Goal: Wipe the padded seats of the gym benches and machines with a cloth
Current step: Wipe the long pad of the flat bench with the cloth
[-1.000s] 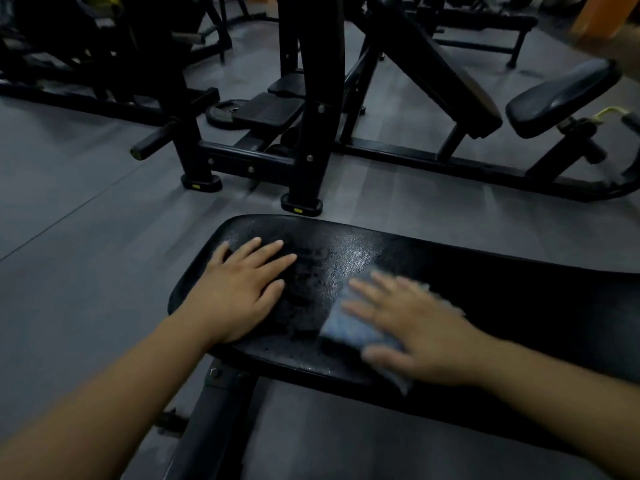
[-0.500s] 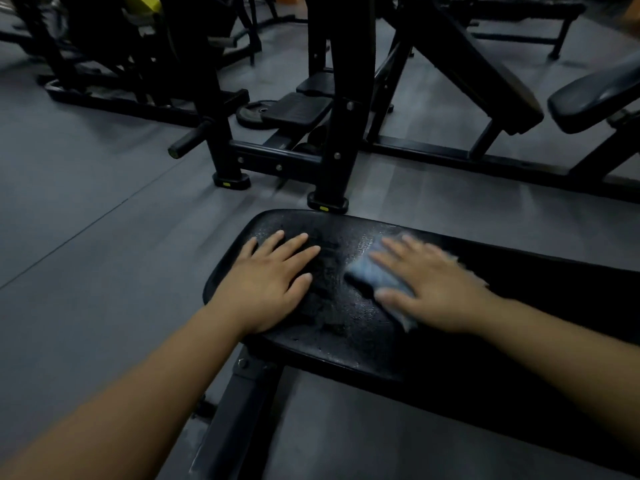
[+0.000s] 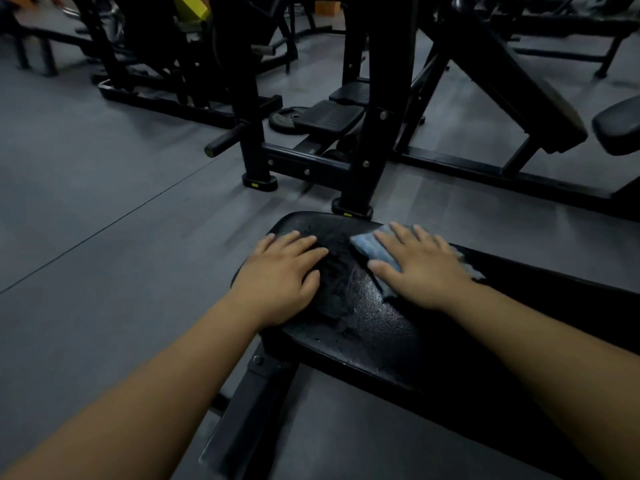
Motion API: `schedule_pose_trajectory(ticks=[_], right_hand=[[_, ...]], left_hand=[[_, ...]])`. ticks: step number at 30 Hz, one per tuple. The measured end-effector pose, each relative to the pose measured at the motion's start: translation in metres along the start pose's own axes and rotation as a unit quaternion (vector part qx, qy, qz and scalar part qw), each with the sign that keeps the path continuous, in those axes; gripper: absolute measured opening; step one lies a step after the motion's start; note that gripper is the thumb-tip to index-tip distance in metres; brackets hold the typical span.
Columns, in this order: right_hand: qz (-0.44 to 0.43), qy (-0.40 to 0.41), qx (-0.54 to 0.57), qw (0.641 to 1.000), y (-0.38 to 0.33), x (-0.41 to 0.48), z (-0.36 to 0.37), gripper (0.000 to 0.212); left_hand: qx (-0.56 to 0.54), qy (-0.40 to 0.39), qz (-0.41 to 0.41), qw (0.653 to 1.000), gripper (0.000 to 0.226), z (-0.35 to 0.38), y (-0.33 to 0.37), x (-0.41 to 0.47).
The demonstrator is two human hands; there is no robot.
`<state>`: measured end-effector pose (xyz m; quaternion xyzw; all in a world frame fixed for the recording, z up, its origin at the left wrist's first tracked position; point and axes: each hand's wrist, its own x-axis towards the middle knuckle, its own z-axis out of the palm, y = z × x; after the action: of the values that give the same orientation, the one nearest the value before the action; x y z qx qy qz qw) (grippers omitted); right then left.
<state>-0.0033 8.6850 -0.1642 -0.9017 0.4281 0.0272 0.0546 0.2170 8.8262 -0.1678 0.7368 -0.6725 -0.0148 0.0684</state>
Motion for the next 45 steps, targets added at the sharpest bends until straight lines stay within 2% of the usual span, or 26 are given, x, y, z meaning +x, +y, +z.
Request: schedule_pose_trajectory(ticks=[2, 5, 7, 9, 11, 13, 15, 18, 20, 23, 25, 27, 28, 32, 34, 36, 38, 40, 42, 45], right_hand=[[-0.003, -0.007, -0.004, 1.000, -0.029, 0.004, 0.005, 0.076], [-0.168, -0.008, -0.012, 0.986, -0.050, -0.048, 0.009, 0.081], [-0.231, -0.027, -0.003, 0.973, -0.039, -0.070, 0.005, 0.077], [-0.195, -0.034, -0.009, 0.980, -0.020, -0.052, 0.001, 0.082], [-0.103, -0.011, -0.008, 0.995, -0.017, -0.015, 0.000, 0.086], [-0.036, -0.002, -0.003, 0.999, -0.035, 0.013, 0.004, 0.075], [-0.049, -0.002, -0.005, 0.999, -0.058, 0.013, 0.008, 0.069], [-0.179, -0.014, -0.006, 0.984, -0.068, -0.033, 0.007, 0.075], [-0.222, -0.039, -0.001, 0.974, -0.058, -0.051, 0.004, 0.080], [-0.158, -0.028, -0.016, 0.987, -0.045, -0.018, 0.001, 0.081], [-0.078, -0.016, -0.008, 0.997, -0.060, 0.021, 0.003, 0.073], [-0.044, -0.020, 0.009, 0.999, -0.088, 0.042, 0.006, 0.068], [-0.062, -0.019, 0.006, 0.998, -0.098, 0.040, 0.008, 0.068], [-0.253, -0.010, 0.000, 0.967, -0.094, -0.026, 0.010, 0.076], [-0.254, -0.031, -0.007, 0.967, -0.073, -0.025, 0.004, 0.082], [-0.188, -0.021, -0.014, 0.982, -0.066, 0.004, 0.001, 0.093], [-0.103, -0.015, -0.006, 0.995, -0.083, 0.041, 0.003, 0.082], [-0.064, -0.022, 0.009, 0.998, -0.112, 0.056, 0.007, 0.068], [-0.113, -0.026, 0.008, 0.993, -0.132, 0.041, 0.011, 0.065], [-0.267, -0.016, 0.011, 0.964, -0.122, -0.014, 0.013, 0.074]], left_hand=[[-0.001, -0.041, -0.034, 0.999, 0.056, 0.001, -0.012, -0.001], [-0.023, -0.070, -0.029, 0.997, 0.054, 0.000, -0.020, -0.006], [-0.017, -0.056, -0.020, 0.998, 0.054, 0.003, -0.021, -0.008], [-0.009, -0.041, -0.021, 0.999, 0.054, 0.006, -0.021, -0.010], [-0.013, -0.028, -0.022, 0.999, 0.054, 0.008, -0.020, -0.011], [-0.028, -0.010, -0.031, 0.999, 0.057, 0.006, -0.018, -0.013], [-0.046, 0.015, -0.058, 0.997, 0.061, 0.005, -0.016, -0.015], [-0.038, 0.028, -0.086, 0.995, 0.064, 0.005, -0.012, -0.020], [-0.035, 0.026, -0.097, 0.994, 0.067, 0.003, -0.010, -0.023], [-0.031, 0.015, -0.101, 0.994, 0.064, 0.002, -0.010, -0.032], [-0.014, 0.021, -0.115, 0.993, 0.064, 0.003, -0.012, -0.042], [0.013, 0.031, -0.136, 0.990, 0.073, 0.003, -0.015, -0.049], [0.022, 0.031, -0.146, 0.989, 0.078, 0.003, -0.016, -0.052], [0.018, 0.024, -0.154, 0.988, 0.081, 0.005, -0.020, -0.059], [0.020, 0.031, -0.157, 0.987, 0.080, 0.006, -0.019, -0.060], [0.021, 0.030, -0.158, 0.987, 0.079, 0.004, -0.017, -0.061], [0.038, 0.023, -0.157, 0.987, 0.079, 0.002, -0.019, -0.065], [0.048, 0.019, -0.163, 0.985, 0.080, 0.000, -0.023, -0.071], [0.049, 0.019, -0.177, 0.983, 0.079, -0.001, -0.027, -0.079], [0.047, 0.026, -0.196, 0.979, 0.073, 0.000, -0.037, -0.087]])
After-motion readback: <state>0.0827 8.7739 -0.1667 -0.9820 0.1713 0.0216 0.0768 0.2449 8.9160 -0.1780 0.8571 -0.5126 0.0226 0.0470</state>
